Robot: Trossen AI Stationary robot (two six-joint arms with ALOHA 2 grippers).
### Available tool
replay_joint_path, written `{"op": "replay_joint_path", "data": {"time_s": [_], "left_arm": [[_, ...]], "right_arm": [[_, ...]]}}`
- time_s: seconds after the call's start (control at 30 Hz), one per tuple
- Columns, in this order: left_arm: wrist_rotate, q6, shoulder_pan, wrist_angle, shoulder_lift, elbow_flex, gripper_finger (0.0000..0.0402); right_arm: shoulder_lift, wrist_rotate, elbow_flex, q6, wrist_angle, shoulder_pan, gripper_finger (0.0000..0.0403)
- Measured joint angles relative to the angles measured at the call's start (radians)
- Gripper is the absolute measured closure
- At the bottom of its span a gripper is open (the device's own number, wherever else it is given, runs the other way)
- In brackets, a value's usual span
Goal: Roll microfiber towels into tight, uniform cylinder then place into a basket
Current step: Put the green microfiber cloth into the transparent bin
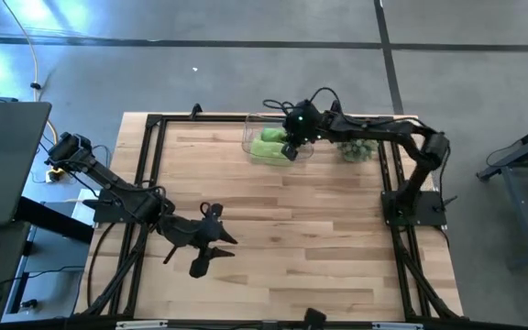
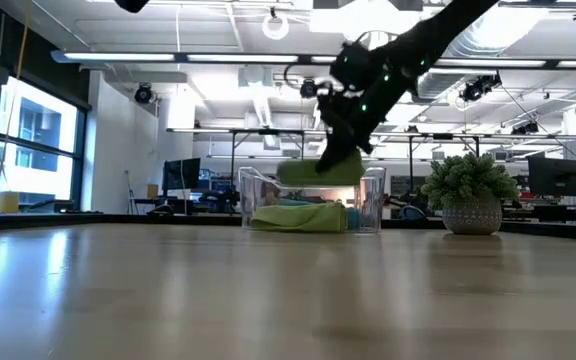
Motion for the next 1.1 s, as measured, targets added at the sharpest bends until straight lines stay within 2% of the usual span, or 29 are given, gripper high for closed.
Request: {"op": "replay_joint_path", "data": {"time_s": [0.33, 0.53, 0.63, 0.8, 0.97, 1.1], "left_arm": [[-0.007, -0.001, 0.013, -0.018, 0.000, 0.001, 0.0257], [-0.006, -0.003, 0.013, -0.021, -0.001, 0.001, 0.0257], [-0.004, -0.003, 0.013, -0.022, -0.001, 0.001, 0.0257], [-0.003, -0.003, 0.015, -0.027, -0.001, 0.001, 0.0257], [-0.005, -0.003, 0.015, -0.026, -0.001, 0.001, 0.0257], [-0.007, -0.002, 0.019, -0.026, -0.001, 0.001, 0.0257]], "right_arm": [[0.179, -0.011, 0.143, -0.076, -0.077, -0.007, 0.0376], [0.216, -0.011, 0.173, -0.081, -0.092, -0.007, 0.0363], [0.215, -0.011, 0.173, -0.119, -0.090, -0.006, 0.0333], [0.215, -0.011, 0.174, -0.130, -0.104, -0.006, 0.0253], [0.211, 0.008, 0.264, -0.078, -0.307, -0.003, 0.0186], [0.210, 0.000, 0.392, -0.080, -0.528, 0.000, 0.0165]]}}
